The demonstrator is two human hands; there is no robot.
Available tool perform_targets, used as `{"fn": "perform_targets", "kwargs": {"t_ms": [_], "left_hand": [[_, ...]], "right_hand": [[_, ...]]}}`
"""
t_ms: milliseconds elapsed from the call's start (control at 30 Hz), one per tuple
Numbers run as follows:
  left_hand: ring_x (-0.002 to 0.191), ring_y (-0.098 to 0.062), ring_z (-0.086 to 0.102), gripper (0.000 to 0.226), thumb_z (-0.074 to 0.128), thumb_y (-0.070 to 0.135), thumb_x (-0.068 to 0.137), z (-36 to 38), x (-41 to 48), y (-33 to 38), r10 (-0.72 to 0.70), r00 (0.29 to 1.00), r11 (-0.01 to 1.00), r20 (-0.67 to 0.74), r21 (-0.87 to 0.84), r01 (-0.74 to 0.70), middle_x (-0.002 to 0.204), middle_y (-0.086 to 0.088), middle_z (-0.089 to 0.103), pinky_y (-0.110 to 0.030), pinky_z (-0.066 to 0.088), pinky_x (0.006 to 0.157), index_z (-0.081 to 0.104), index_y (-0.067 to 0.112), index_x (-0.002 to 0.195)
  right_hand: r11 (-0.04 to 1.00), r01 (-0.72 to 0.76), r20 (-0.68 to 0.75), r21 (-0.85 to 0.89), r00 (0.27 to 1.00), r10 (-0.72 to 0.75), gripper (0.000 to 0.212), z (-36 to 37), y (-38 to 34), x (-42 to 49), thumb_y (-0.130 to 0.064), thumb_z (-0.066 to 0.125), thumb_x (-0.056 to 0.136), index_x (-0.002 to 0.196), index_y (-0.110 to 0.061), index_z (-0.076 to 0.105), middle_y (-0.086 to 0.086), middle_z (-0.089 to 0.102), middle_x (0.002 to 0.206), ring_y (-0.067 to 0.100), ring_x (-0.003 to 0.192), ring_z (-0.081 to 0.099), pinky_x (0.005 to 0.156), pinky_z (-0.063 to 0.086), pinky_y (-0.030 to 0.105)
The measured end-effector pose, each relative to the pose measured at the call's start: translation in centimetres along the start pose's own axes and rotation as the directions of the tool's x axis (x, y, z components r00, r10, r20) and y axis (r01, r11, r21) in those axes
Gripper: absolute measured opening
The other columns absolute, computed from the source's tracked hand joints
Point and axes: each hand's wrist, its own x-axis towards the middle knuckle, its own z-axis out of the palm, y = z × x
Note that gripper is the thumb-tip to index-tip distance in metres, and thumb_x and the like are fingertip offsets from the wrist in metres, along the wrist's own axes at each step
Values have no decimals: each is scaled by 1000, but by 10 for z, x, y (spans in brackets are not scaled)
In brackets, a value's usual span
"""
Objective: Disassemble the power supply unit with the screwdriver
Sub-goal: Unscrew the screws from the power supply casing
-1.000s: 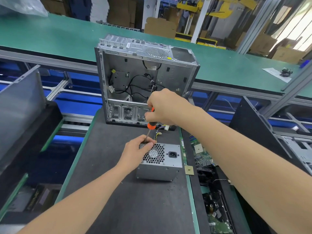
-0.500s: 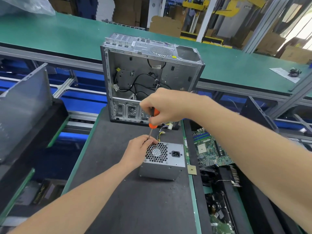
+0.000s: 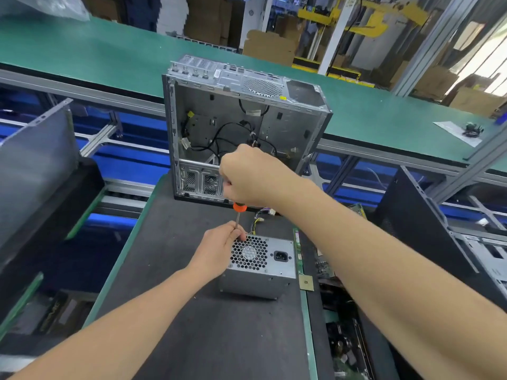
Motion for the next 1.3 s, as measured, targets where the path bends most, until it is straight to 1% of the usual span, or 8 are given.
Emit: {"fn": "perform_targets", "kwargs": {"t_ms": [233,333,433,567,800,1000,1167,1300], "left_hand": [[59,0,46,36,40,8,111,-1,0,4,8,1000,994,6,111,-9,91,6,63,-13,37,57,56,17,79],[48,1,45,37,39,7,111,0,-3,6,3,1000,994,-6,112,-2,83,6,60,-14,36,48,54,16,78],[48,-1,46,38,39,4,110,2,-4,8,25,999,992,-24,122,-22,77,9,58,-14,35,47,52,15,76],[49,-2,42,38,37,-1,106,2,-3,10,23,1000,986,2,165,-23,79,6,60,-14,33,48,55,16,78],[51,1,46,40,41,11,110,3,0,4,-47,999,998,3,43,47,91,3,66,-16,37,49,55,26,76],[51,-8,36,32,39,10,111,0,-3,10,-13,1000,994,2,108,12,91,0,65,-19,34,52,57,14,86],[44,-7,40,32,40,6,110,0,-9,18,-11,1000,994,-27,107,14,76,-1,60,-17,33,46,59,7,85],[63,-23,60,33,40,7,110,2,-12,21,-7,999,996,-37,94,10,91,-13,70,-35,51,61,62,9,85]], "right_hand": [[938,344,92,-40,936,-340,16,-13,14,6,-22,57,82,71,-11,59,5,60,61,24,60,43,60,50,38],[994,27,-52,109,998,-21,16,-10,3,-3,-27,59,85,77,-14,57,4,55,71,30,74,55,60,45,35],[893,-424,-85,152,895,439,30,-3,-5,-7,-21,65,85,72,-13,38,2,36,72,32,74,47,60,35,35],[799,-562,-15,215,816,578,20,5,-11,-7,-16,66,86,87,-15,46,3,37,76,30,81,47,66,40,37],[996,-58,-38,74,997,61,30,3,14,-6,-18,61,83,60,-12,44,8,44,57,33,60,48,55,45,33],[940,342,54,2,938,-341,26,-2,37,2,-29,58,89,68,-14,62,0,61,63,25,65,54,69,50,37],[989,53,-138,135,990,-34,21,3,12,-9,-30,56,90,79,-13,56,3,56,70,33,73,57,64,48,38],[881,-435,-252,185,846,470,33,7,-12,-14,-25,62,88,70,-17,35,-1,27,66,31,70,41,60,29,34]]}}
